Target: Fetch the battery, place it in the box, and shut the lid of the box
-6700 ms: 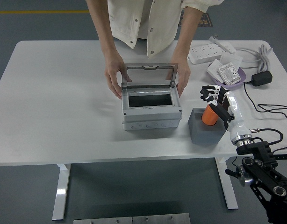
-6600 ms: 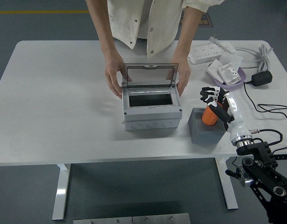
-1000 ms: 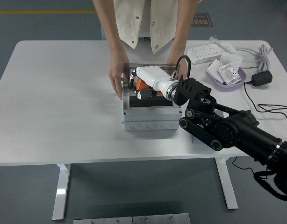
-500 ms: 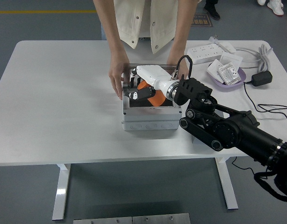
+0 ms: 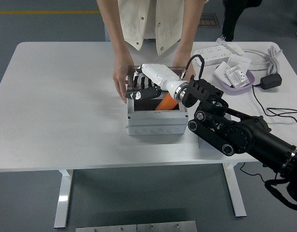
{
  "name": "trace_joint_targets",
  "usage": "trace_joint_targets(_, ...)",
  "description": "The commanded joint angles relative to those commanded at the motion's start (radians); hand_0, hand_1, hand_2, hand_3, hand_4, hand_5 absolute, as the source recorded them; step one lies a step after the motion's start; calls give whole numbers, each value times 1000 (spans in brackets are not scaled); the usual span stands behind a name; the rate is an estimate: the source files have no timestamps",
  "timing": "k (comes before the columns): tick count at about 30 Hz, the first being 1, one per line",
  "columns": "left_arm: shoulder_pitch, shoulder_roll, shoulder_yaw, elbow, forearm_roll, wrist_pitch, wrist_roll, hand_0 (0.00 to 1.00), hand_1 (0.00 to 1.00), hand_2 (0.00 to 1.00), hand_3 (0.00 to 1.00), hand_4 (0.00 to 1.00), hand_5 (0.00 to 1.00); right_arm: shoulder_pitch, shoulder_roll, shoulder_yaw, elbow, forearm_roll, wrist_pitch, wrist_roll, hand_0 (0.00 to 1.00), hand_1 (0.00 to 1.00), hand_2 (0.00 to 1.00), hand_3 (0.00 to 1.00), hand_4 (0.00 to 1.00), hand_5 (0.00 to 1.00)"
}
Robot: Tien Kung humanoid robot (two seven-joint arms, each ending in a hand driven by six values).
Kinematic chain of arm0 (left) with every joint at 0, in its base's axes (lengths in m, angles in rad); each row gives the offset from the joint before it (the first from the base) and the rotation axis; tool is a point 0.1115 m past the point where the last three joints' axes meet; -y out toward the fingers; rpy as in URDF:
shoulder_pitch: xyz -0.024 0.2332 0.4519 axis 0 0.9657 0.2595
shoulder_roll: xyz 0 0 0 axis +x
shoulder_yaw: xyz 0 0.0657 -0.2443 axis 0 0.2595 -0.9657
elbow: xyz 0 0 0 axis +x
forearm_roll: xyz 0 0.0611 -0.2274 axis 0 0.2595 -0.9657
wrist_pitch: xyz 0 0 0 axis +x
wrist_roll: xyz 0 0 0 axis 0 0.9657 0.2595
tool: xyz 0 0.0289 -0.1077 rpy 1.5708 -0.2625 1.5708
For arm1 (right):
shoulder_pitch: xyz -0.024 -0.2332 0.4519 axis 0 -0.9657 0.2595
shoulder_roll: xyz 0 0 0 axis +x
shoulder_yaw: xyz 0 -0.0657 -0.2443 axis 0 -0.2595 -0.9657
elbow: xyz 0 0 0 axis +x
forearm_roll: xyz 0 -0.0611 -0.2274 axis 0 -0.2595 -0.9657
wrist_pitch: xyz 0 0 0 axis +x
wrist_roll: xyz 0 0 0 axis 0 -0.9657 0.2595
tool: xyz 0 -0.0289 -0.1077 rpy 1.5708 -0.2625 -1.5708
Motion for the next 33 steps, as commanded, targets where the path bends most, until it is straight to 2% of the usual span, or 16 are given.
trace_joint_targets(8, 3, -5, -9, 0, 16, -2, 7, 650, 721, 637, 603, 634, 382, 32, -37, 65, 109, 3, 102, -80, 191, 278, 335, 415, 933, 527)
trace_joint_targets(11, 2, -5, -2, 0, 11, -2, 7, 650, 721, 635, 601, 632, 379, 52, -46, 89, 124, 7, 123, -94, 193, 275, 333, 408, 939, 539)
trace_joint_targets(14, 1, -5, 4, 0, 7, -3, 7, 650, 721, 635, 601, 632, 379, 72, -52, 106, 115, 6, 129, -98, 193, 275, 333, 408, 939, 539)
trace_joint_targets(16, 0, -5, 5, 0, 8, -3, 8, 649, 721, 635, 602, 633, 376, 89, -56, 114, 94, 11, 127, -95, 192, 274, 332, 405, 948, 568)
trace_joint_targets(22, 0, -5, -4, 0, 21, -5, 11, 649, 721, 635, 602, 633, 376, 128, -70, 126, 37, 23, 126, -90, 192, 274, 332, 405, 948, 568)
trace_joint_targets(23, 0, -5, -6, 0, 23, -5, 11, 649, 721, 633, 600, 632, 374, 131, -71, 127, 31, 24, 126, -90, 227, 300, 346, 430, 964, 678)
trace_joint_targets(28, 0, -4, -6, 0, 25, -5, 11, 649, 721, 633, 600, 632, 374, 139, -73, 125, 10, 33, 129, -89, 227, 300, 346, 430, 964, 678)
trace_joint_targets(29, 0, -4, -6, 0, 24, -5, 11, 649, 721, 632, 601, 627, 363, 139, -73, 124, 8, 35, 128, -89, 270, 320, 362, 447, 998, 820)
trace_joint_targets(33, -2, -5, -4, 0, 23, -5, 10, 649, 721, 632, 601, 627, 363, 140, -69, 121, -10, 39, 123, -84, 270, 320, 362, 447, 998, 820)
